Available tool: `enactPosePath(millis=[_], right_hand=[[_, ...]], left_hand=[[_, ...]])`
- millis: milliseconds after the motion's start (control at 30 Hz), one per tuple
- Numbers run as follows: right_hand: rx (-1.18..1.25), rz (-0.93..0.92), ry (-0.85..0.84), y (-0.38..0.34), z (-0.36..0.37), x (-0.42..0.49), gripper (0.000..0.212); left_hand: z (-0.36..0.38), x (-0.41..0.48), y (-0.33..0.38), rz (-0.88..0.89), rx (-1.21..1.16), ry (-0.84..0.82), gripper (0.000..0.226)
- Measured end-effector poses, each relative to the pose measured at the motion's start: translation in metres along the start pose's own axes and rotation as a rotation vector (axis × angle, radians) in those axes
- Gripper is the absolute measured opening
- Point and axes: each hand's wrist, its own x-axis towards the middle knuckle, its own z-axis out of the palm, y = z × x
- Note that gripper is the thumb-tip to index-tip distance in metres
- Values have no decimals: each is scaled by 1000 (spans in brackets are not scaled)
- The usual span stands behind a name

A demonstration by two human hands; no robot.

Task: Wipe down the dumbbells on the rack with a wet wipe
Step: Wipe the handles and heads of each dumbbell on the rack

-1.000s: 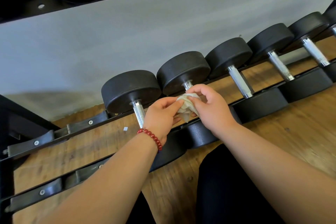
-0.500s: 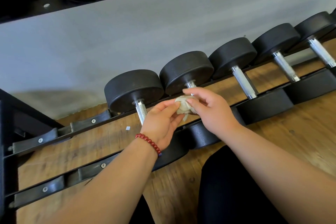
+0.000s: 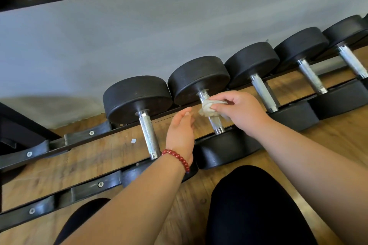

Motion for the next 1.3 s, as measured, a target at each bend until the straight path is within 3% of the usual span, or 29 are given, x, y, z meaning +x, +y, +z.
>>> enactPosePath(millis=[133, 333, 533, 900, 1033, 1133, 1300], right_hand=[[-157, -15, -42, 20, -16, 24, 21], [-329, -91, -140, 44, -16, 55, 18], [-335, -140, -173, 54, -6, 80, 20], [-385, -237, -257, 57, -5, 77, 21], [-500, -228, -280, 52, -5, 72, 37], [-554, -247, -283, 53, -3, 74, 29], [-394, -192, -170, 58, 0, 87, 16]], left_hand=[[15, 10, -22, 97, 284, 77, 28], [28, 12, -43, 190, 500, -3, 45], [30, 17, -52, 316, 534, 98, 39], [29, 18, -53, 292, 634, 45, 34], [27, 18, -54, 315, 630, 38, 35], [26, 20, -57, 335, 619, 43, 33], [25, 21, -59, 333, 607, 41, 32]])
